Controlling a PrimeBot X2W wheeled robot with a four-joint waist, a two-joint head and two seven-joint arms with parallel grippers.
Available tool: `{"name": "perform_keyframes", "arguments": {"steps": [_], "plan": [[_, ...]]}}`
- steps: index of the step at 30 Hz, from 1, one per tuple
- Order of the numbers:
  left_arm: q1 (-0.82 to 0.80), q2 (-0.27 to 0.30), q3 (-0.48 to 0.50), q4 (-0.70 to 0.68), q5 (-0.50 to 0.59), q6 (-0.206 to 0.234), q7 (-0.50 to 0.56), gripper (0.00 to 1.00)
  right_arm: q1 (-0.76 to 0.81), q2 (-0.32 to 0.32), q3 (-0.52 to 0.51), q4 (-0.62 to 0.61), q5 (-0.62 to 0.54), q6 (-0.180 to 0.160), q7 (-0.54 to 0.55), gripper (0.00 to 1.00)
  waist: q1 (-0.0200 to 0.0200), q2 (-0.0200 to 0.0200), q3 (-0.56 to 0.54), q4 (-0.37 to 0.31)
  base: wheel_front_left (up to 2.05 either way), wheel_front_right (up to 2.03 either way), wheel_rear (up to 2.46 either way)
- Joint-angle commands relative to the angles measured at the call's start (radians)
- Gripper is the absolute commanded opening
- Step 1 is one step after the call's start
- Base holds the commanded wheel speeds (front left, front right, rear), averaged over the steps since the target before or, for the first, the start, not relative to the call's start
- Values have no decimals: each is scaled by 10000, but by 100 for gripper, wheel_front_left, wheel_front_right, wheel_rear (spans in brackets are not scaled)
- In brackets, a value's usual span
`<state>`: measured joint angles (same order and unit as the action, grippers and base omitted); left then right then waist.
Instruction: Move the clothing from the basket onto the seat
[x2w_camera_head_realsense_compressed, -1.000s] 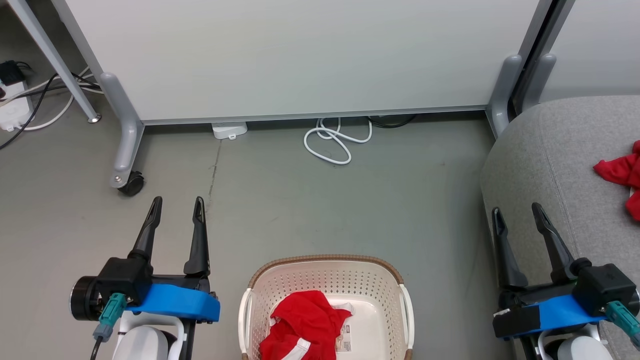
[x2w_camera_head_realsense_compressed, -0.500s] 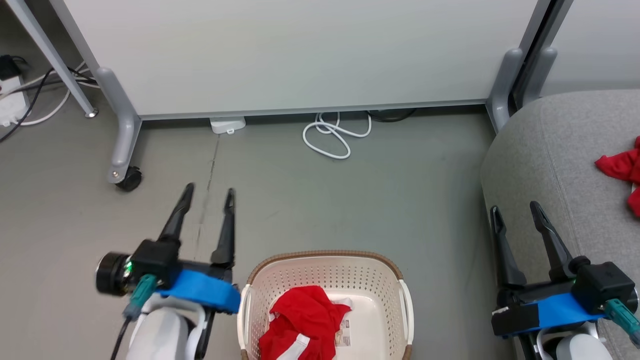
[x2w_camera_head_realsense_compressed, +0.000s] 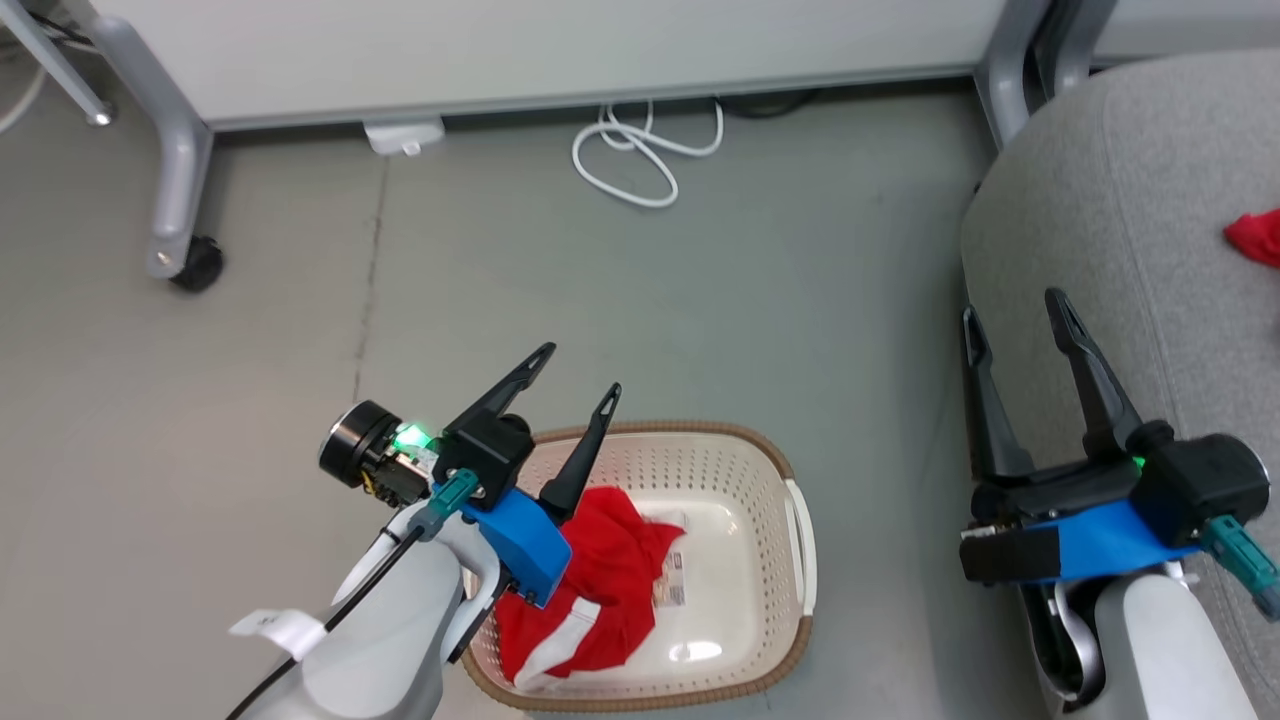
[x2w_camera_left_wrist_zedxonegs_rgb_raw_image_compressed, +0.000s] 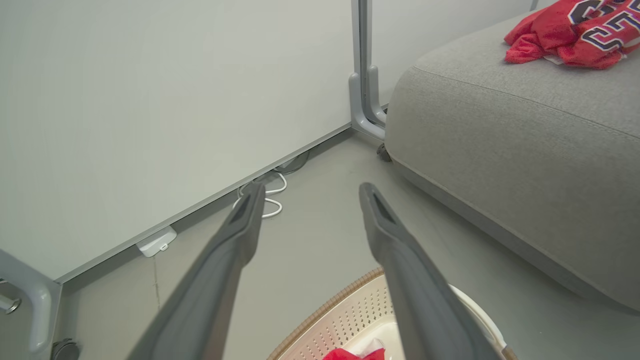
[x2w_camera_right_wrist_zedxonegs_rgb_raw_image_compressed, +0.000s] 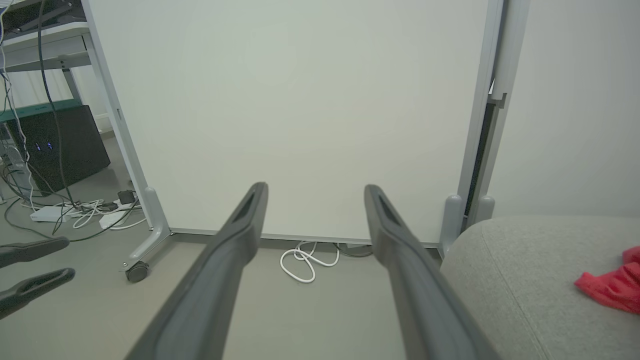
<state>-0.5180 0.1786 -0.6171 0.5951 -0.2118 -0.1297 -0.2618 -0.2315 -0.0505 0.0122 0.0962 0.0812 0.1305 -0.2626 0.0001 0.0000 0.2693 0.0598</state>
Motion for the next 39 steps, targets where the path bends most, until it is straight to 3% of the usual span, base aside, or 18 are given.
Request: {"name": "perform_keyframes", "arguments": {"steps": [1,21,27,39], "plan": [[-375,99,-357,311,-149,-8,-47,100,-265,-1,47,-67,-86,5,-34,100,-1,0,526,-268,0,0,0],[-2811,295,-6240,4015,-2198,-8,185,100,-1641,-1,349,-409,-268,5,-34,100,-1,0,3101,-1013,0,0,0],[-3066,435,-6635,4257,-2393,-10,779,100,-1997,1,479,-593,-270,5,-34,100,-1,0,3899,-1282,0,0,0],[-3080,1083,-6647,4083,-1746,-10,3211,100,-2306,1,346,-820,-125,5,-34,100,-1,0,5095,-1674,0,0,0]]}}
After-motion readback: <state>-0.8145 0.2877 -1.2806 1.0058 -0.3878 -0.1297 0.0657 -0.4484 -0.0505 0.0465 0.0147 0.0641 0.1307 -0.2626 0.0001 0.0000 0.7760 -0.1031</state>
